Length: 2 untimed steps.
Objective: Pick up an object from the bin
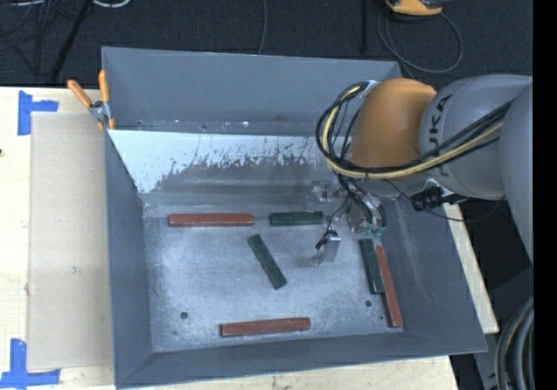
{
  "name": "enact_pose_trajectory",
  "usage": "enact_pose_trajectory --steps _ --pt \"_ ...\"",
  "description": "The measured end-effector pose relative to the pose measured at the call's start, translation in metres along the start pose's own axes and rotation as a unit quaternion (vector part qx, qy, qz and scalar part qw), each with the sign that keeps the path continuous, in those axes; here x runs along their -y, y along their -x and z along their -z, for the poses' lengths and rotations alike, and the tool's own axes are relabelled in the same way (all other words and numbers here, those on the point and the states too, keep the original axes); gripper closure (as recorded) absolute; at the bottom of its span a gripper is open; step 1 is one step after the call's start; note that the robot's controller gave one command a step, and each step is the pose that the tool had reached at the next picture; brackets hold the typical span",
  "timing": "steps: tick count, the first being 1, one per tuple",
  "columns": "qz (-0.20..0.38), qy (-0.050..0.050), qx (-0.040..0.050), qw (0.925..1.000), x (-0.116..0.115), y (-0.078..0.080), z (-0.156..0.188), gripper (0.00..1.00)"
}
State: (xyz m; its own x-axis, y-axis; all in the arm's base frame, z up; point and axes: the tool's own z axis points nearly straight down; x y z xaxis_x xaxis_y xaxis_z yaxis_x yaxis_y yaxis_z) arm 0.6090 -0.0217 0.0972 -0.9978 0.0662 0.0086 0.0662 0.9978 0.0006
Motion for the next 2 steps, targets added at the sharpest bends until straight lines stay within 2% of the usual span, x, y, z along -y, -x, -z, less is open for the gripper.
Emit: enact_pose_trajectory --steps 1,2 --pt "0.069 0.000 0.0031 0.9976 0.0134 0.0130 -0.0283 0.00" --pt "0.069 0.000 0.0042 0.9976 0.0133 0.0136 -0.0269 1.00"
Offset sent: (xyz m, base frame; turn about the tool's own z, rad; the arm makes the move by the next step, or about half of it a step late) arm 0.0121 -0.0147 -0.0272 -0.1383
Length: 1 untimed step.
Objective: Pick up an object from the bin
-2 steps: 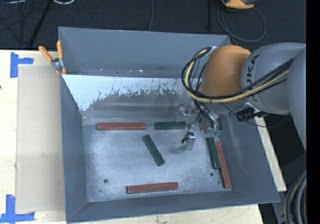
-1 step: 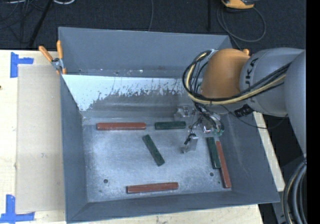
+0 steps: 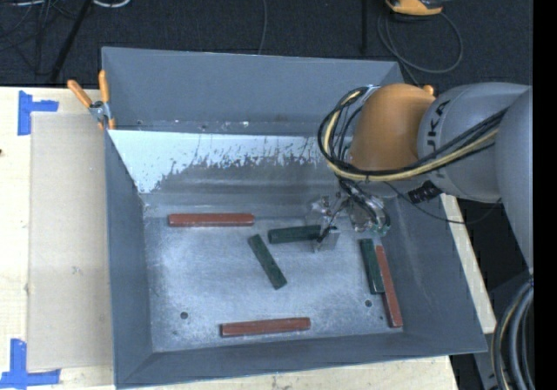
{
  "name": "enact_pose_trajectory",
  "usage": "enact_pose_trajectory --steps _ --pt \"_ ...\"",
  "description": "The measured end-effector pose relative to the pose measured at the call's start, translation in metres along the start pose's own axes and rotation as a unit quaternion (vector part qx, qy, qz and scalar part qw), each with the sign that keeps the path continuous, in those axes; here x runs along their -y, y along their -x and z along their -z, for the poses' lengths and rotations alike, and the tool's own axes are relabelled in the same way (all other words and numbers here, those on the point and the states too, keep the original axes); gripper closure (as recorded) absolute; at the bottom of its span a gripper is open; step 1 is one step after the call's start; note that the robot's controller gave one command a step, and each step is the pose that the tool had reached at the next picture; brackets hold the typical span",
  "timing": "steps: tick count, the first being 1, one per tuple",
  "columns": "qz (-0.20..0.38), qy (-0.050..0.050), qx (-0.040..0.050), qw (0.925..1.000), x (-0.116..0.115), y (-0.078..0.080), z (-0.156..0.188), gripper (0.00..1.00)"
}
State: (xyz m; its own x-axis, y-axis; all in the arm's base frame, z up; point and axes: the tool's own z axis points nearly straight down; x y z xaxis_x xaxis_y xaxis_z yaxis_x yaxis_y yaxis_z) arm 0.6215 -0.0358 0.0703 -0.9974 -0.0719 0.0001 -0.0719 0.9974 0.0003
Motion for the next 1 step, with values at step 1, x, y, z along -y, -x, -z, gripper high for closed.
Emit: enact_pose_trajectory --steps 1 --pt "0.115 -0.001 0.0040 0.9934 0.0151 -0.0387 0.1556 1.00"
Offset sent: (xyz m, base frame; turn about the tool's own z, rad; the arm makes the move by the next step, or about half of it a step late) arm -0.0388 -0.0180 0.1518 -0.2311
